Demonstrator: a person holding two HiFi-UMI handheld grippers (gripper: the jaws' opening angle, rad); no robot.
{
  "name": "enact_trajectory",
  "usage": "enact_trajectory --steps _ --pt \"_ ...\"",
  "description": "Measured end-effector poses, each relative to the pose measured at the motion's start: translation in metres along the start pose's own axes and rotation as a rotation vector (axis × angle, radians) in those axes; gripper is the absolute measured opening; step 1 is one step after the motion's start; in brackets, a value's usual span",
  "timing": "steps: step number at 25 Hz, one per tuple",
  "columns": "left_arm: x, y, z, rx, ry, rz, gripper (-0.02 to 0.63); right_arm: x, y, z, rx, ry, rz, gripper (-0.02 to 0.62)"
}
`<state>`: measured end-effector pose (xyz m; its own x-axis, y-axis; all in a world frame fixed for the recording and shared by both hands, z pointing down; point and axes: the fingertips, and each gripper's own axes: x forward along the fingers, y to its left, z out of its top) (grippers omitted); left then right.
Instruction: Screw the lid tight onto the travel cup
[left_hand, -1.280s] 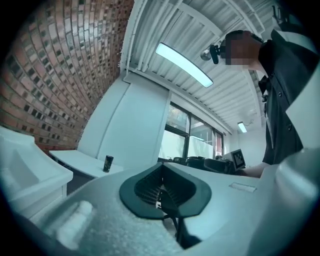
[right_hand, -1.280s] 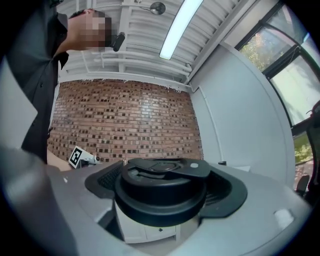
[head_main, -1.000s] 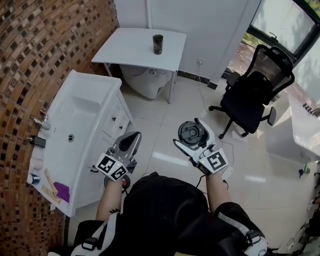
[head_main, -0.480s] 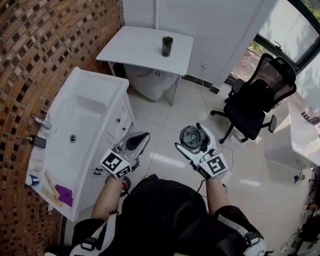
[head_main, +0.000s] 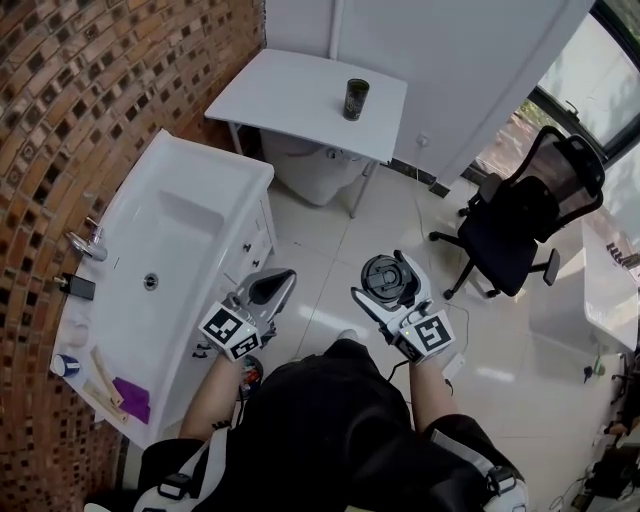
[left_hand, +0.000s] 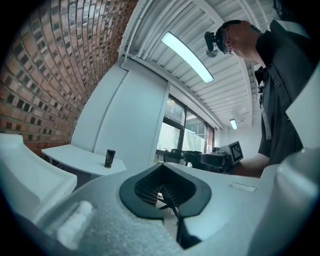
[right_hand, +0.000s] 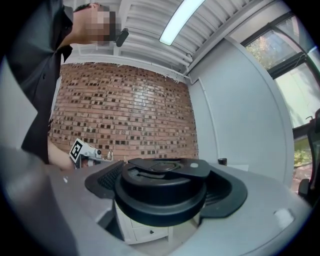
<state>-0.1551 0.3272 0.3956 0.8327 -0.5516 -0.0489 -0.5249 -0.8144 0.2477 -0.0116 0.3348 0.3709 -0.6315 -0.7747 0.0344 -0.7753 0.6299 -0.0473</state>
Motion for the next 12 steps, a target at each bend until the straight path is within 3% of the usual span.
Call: enact_trajectory --steps 5,9,12 --pt "0.046 0.03 -0.004 0.044 0.037 0.01 0.002 0.021 -0.047 0.006 -0.033 -0.022 0.009 0.483" --pt "0.091 0.049 0.01 0.009 -0.014 0.032 0.002 0.029 -0.09 0.02 -0.054 -0.05 0.025 0.483" --pt "0.127 0.05 0.017 0.033 -0.023 0.047 0.002 0.03 -0.129 0.023 -0.044 -0.061 0.029 0.483"
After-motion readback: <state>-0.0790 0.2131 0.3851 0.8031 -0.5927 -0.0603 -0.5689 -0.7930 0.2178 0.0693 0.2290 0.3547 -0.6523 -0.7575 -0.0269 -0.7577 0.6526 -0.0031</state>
